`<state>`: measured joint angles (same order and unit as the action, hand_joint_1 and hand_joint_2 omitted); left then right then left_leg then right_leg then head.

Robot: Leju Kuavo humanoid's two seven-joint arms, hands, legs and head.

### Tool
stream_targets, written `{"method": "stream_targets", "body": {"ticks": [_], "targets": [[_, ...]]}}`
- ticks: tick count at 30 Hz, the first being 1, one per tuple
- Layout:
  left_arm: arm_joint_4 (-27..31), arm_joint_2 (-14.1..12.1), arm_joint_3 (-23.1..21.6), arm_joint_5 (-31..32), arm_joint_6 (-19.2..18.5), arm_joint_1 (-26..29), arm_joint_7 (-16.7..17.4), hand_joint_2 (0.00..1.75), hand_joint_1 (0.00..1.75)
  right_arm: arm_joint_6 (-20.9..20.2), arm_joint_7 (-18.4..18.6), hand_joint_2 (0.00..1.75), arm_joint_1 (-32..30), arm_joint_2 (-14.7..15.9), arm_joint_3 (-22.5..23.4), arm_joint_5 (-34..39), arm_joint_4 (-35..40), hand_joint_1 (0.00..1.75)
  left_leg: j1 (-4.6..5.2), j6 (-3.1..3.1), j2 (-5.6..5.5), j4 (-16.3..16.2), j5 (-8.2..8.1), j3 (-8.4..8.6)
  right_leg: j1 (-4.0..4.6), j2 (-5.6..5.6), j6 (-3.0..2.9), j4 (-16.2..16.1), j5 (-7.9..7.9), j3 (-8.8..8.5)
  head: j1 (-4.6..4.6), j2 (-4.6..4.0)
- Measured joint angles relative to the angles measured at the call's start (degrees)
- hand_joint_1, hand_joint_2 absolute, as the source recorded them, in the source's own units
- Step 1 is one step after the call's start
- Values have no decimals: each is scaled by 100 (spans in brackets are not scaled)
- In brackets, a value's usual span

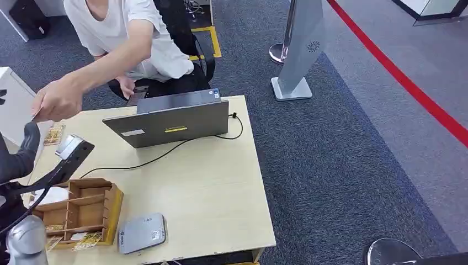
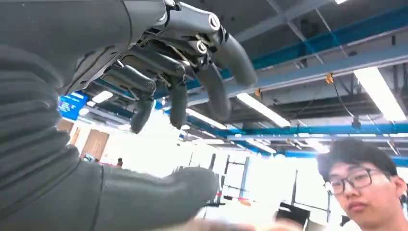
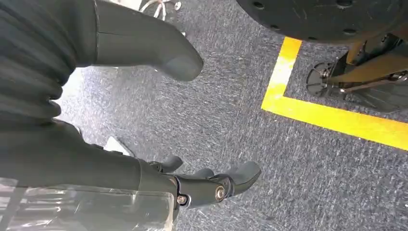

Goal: Pass the card to the sensor for recognition and then transmit it.

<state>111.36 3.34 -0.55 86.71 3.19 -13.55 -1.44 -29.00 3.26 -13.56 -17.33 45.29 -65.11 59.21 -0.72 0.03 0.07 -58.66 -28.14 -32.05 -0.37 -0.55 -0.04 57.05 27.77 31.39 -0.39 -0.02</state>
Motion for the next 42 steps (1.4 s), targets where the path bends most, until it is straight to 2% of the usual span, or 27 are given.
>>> {"method": "stream_targets", "body": {"ticks": [6, 11, 14, 17, 20, 22, 24, 28, 32, 37, 42], "targets": [[280, 74, -59, -273, -391, 139, -33, 175, 0, 33, 109, 175, -4, 0, 4, 265, 26, 0, 0, 0, 1, 0, 0, 0, 0, 1, 0, 0, 0, 1, 2, 0], [998, 37, -441, -653, -815, 713, -105, 175, 0, 164, 541, 175, -22, 0, 2, 962, 126, 0, 1, 5, 4, 0, -4, -3, 0, 4, 2, -1, 3, 6, 4, 0], [1518, -180, -759, -826, -918, 1323, -94, 175, 0, 326, 982, 175, -53, 0, -83, 1632, 282, 0, 2, 5, 28, 0, -14, 1, -1, 24, 0, -2, 3, 13, 2, 0], [1975, -525, -1149, -953, -999, 2033, 26, 175, 0, 470, 1355, 175, -93, 0, -238, 2185, 493, 0, 2, -1, 32, 0, -18, 2, -1, 34, -1, -3, 6, 21, 0, 0], [2229, -852, -1420, -1053, -1059, 2489, 178, 175, 0, 527, 1503, 175, -169, 0, -398, 2378, 682, 0, 0, -1, 27, 0, -18, -2, -1, 23, -6, -3, 12, 21, 2, 0], [2332, -1093, -1552, -1281, -1316, 2756, 418, 175, 0, 546, 1545, 175, -198, 0, -470, 2466, 765, 0, -1, -2, 30, 2, -18, 1, 0, 28, -7, -3, 12, 18, 2, 0], [2415, -1376, -1702, -1564, -1488, 3042, 857, 175, 0, 568, 1580, 175, -239, 0, -527, 2557, 857, 0, -4, -2, 32, 3, -18, 0, 0, 32, -8, -2, 12, 19, 0, 0], [2461, -2014, -2110, -2158, -1490, 3645, 1918, 175, 0, 566, 1637, 175, -318, 0, -597, 2616, 990, 0, -6, -2, 29, 3, -18, -1, 1, 26, -12, -2, 15, 20, -2, 0], [2459, -2430, -2443, -2668, -1388, 3961, 2589, 175, 0, 557, 1674, 175, -357, 0, -647, 2638, 1086, 0, -5, -2, 28, 3, -18, -1, 1, 26, -12, -2, 16, 19, 0, 0], [2422, -2623, -2579, -2994, -1355, 4184, 2922, 175, 0, 516, 1681, 175, -375, 0, -689, 2608, 1147, 0, -1, -2, 28, 3, -18, -2, 1, 26, -12, -2, 15, 18, 0, 0], [2310, -2570, -2553, -2937, -1276, 4336, 2961, 175, 0, 479, 1606, 175, -373, 0, -704, 2478, 1161, 0, -1, -2, 28, 3, -18, -2, 0, 25, -12, -3, 15, 15, 0, 0]]}}
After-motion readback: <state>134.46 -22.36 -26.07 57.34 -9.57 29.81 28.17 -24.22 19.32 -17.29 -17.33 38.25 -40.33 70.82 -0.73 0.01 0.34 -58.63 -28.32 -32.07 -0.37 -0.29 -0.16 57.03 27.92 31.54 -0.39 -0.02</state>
